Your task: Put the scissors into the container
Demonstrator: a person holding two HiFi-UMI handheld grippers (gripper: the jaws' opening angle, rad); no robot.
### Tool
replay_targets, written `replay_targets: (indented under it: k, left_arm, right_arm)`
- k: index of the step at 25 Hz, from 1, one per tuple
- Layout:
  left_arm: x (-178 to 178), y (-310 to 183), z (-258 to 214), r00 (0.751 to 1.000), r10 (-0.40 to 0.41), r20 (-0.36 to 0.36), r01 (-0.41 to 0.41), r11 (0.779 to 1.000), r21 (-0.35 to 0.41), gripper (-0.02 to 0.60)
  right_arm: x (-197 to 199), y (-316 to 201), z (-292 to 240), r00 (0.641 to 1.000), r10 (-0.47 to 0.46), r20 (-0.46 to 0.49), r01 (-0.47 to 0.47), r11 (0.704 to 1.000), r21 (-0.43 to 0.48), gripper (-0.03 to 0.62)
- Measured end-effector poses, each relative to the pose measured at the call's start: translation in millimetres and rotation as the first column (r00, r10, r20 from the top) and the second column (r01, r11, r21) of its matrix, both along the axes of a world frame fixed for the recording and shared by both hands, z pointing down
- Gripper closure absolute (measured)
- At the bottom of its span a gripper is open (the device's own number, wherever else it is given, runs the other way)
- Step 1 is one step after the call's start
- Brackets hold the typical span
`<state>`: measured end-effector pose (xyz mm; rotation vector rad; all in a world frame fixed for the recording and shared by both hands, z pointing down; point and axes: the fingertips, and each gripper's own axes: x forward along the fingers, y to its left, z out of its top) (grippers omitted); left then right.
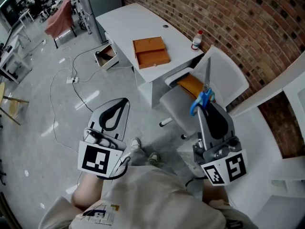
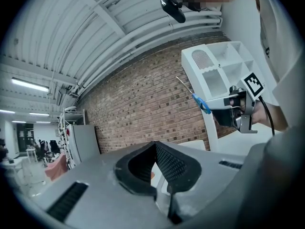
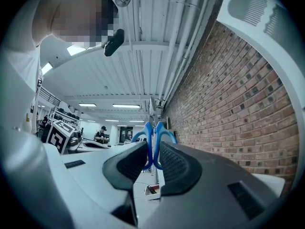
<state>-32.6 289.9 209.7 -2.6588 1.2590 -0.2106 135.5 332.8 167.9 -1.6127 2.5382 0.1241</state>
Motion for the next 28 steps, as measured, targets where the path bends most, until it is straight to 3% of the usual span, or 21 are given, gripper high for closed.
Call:
replay_targets:
  k: [14,28]
  left_arm:
    - [-11.0,-46.9,8.0,0.999,-0.037,-0.021,0.038,0.999,0.034,0.572]
    - [-27.6,-166.9,35.7,0.998,-0.064,-0.010,0.064,0.998,-0.021,0.574]
  right_arm:
    - [-11.6,-56.0,20.9,1.000,-0.020,-0.010,0.020,1.000,-0.019,0.516]
    - [-29.9,-177.2,48.4,0.995,-0.062,-0.083,0.054,0.994,-0.096,0.516]
